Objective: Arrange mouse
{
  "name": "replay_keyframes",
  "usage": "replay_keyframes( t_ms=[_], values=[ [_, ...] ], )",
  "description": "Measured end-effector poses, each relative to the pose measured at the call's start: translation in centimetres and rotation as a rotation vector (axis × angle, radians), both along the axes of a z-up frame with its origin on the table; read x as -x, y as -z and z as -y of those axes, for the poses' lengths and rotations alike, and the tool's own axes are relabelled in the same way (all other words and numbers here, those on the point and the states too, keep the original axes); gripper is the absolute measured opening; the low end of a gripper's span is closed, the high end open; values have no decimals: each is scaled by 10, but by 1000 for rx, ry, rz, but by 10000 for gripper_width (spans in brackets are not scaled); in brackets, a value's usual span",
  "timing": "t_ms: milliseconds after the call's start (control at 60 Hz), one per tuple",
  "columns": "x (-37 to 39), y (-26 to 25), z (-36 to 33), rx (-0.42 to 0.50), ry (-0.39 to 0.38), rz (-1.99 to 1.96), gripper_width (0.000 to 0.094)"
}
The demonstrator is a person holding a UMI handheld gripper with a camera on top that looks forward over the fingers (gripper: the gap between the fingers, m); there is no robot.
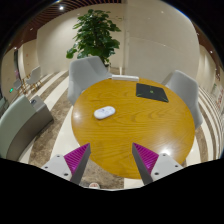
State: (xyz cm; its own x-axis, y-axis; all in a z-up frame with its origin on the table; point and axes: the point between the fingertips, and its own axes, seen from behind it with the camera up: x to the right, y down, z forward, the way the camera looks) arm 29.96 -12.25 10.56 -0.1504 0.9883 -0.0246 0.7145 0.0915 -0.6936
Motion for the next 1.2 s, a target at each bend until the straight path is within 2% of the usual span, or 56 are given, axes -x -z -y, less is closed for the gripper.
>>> replay_keyframes(
  t_ms=[183,383,917,1200],
  values=[
    [26,13,50,7,-9,5,863],
    [76,37,76,-2,26,-19,866],
    [202,116,91,-13,108,-17,883],
    [250,119,102,1,85,-25,868]
  ],
)
